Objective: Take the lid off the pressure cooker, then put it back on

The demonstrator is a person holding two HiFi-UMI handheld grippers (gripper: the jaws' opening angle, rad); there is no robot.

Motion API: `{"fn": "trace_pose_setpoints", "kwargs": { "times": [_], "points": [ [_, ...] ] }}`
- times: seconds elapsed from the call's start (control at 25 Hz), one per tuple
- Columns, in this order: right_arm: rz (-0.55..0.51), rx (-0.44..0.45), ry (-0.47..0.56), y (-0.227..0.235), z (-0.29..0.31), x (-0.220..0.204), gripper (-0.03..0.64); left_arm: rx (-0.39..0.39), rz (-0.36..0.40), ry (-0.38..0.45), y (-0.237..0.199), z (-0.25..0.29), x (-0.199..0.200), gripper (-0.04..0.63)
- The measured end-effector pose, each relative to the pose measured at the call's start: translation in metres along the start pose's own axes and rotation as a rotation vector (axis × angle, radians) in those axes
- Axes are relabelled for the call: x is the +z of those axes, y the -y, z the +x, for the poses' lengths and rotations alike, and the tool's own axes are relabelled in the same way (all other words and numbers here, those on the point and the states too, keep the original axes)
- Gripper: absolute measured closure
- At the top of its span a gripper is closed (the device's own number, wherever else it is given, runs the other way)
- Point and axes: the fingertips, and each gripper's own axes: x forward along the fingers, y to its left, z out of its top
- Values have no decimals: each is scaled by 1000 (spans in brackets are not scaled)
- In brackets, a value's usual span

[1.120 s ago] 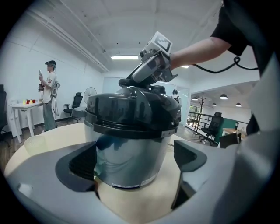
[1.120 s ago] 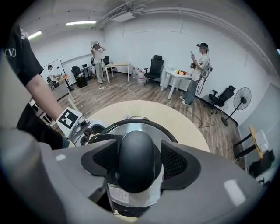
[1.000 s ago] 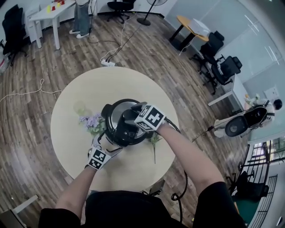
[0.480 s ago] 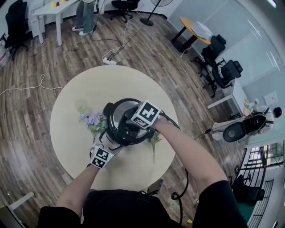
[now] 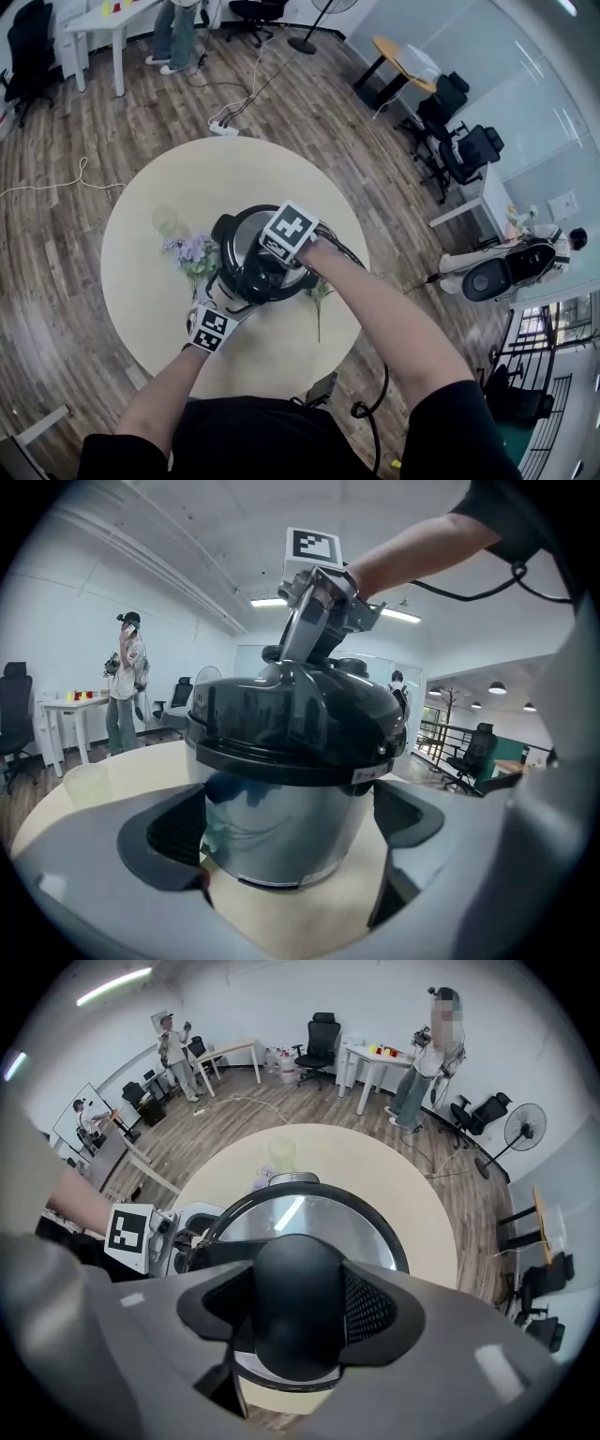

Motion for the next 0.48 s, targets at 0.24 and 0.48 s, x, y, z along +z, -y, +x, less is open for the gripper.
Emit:
{"fn": "trace_pose_setpoints", "kwargs": {
  "times": [0.24, 0.48],
  "points": [
    [56, -28, -21, 1, 3, 1, 328, 4, -3, 4, -2, 2, -9, 55],
    [140, -40, -45, 3, 3, 0, 328, 4, 2, 4, 0, -2, -1, 54]
  ]
}}
